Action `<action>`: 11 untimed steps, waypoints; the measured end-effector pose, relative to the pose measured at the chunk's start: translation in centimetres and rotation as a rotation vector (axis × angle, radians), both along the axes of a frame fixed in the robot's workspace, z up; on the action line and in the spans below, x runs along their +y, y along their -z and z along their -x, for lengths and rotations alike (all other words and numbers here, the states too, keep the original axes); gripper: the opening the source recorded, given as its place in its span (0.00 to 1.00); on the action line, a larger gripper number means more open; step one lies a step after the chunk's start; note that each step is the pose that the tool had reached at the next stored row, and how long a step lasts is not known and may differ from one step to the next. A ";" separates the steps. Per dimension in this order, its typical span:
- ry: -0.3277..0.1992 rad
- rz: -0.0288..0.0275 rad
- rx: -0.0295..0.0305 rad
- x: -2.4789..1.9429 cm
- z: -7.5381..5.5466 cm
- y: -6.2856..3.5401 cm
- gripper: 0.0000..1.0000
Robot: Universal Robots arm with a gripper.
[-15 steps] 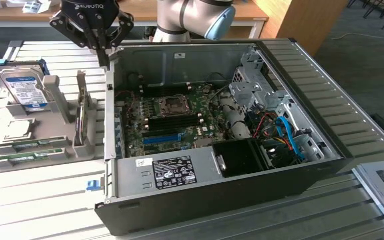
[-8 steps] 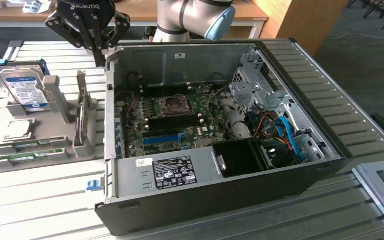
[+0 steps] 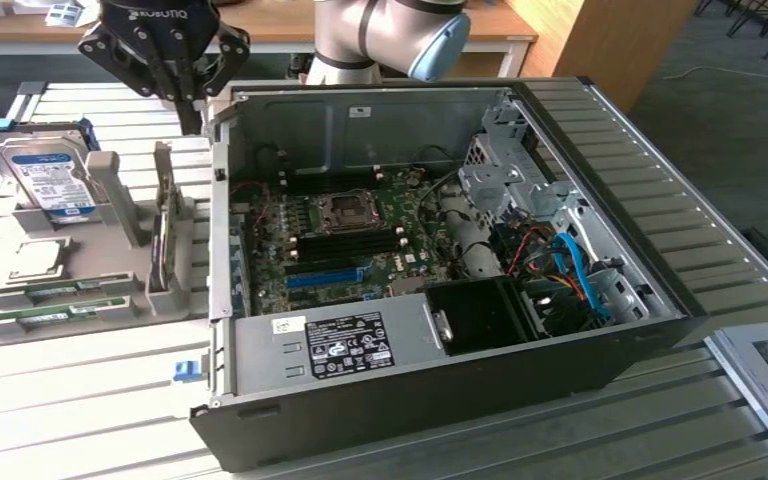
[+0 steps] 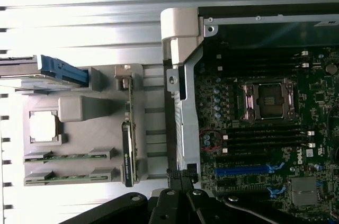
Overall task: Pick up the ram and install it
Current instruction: 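Reach for the ram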
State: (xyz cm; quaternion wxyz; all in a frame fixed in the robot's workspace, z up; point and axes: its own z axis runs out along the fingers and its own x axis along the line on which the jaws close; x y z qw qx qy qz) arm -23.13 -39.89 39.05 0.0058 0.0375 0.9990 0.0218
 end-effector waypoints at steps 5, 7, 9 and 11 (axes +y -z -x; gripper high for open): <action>0.000 0.0000 0.0015 0.00 0.6 0.03 0.10; 0.000 0.0000 0.0023 0.00 0.9 0.04 0.10; 0.000 0.0000 0.0031 0.00 1.1 0.05 0.10; 0.000 0.0000 0.0037 0.00 1.4 0.07 0.10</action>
